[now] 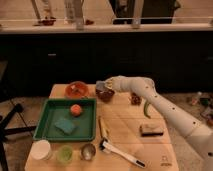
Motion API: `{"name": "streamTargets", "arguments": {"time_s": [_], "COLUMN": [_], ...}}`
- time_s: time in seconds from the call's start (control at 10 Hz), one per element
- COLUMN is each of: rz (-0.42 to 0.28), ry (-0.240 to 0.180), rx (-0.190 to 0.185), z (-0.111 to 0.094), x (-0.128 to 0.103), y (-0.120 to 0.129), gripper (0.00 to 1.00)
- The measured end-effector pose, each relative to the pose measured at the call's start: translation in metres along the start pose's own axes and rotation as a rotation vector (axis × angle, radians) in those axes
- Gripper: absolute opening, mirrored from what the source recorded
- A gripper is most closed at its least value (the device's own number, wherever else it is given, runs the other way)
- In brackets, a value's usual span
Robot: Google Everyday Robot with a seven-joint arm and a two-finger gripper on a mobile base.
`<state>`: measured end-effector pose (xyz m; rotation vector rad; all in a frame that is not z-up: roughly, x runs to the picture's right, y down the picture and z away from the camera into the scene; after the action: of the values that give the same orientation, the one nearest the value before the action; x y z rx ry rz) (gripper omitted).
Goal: Place towel in purple bowl
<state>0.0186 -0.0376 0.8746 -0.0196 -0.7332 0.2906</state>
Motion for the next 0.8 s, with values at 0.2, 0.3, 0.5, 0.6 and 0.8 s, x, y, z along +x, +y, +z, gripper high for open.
{"name": "streamTargets", "arguments": {"time_s": [0.2,0.3,0.5,0.6,0.8], "rz": [0.000,-0.001,0.000,0.002,0.023], "ry": [-0.002,-0.002,0.001,0.007,0.019], "rx": [-0.020,-0.029,-0.038,-0.042,-0.052], "z": [0.009,0.015,0.022,0.025,0.028], "x": [-0.001,-0.002,-0.003,0.001,0.009], "y": [0.001,-0.001,-0.004,-0.005,-0.003], "gripper": [0.00,0.00,0.00,0.00,0.00]}}
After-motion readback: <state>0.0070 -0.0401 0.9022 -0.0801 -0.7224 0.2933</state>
